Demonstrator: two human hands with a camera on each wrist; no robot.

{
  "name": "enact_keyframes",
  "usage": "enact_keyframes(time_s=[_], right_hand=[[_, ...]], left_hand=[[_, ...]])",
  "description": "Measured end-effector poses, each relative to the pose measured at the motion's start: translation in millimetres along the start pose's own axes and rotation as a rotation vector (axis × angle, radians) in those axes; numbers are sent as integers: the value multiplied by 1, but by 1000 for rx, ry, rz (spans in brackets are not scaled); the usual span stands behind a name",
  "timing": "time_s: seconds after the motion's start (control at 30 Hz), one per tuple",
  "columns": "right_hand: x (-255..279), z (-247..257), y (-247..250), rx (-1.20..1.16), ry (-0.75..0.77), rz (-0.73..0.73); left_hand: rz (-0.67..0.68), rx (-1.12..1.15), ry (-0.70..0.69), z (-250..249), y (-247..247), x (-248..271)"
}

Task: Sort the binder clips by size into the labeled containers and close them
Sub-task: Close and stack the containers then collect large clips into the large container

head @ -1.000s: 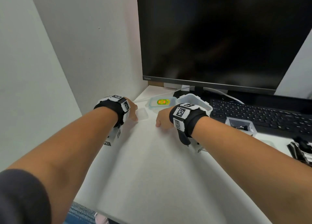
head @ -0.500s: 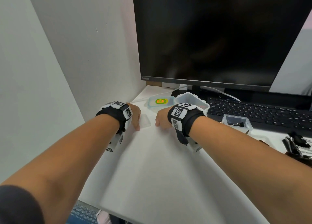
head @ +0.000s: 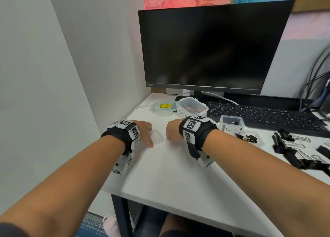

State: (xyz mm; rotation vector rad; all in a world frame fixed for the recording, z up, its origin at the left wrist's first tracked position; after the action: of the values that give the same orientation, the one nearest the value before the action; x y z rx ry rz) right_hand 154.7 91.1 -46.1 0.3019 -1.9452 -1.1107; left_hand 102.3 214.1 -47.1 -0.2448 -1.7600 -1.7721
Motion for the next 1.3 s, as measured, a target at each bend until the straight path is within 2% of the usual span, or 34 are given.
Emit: enact_keyframes(time_s=[0.1, 0.2, 0.47, 0.57, 0.73, 1.0, 1.2, 1.3], right_hand=[[32, -4, -1, -94, -1, -71], [62, -17, -2, -216, -84, -180], [80, -59, -34, -253, -288, -124], [89, -68, -44, -250, -314, 11], [108, -76, -47, -254, -274, -40], [123, -89, -60, -345, -227, -157], [125, -94, -67, -336, -220, -124], [128, -98, -70, -368, -193, -129]], left_hand=[[21, -4, -20, -9, -5, 14], [23, -31, -38, -21, -10, 27], [15, -114, -121, -59, -14, 44], [1, -117, -166, -70, -13, 46], [-11, -109, -235, -88, -10, 45], [16, -100, -248, -106, -4, 43], [-102, 94, -374, -128, 0, 42], [-85, 168, -444, -137, 2, 42]])
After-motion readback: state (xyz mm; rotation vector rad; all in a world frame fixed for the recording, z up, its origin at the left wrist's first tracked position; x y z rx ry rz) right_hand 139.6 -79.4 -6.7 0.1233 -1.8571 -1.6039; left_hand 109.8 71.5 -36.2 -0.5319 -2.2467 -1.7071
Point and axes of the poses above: each hand's wrist, its own x-axis away from the middle knuckle, its own y-axis out of the back of the hand, z = x × y, the point moved 3 cm from there along -x, towards the middle knuckle, and after that the axes turned 13 degrees about z, right-handed, at the moved point
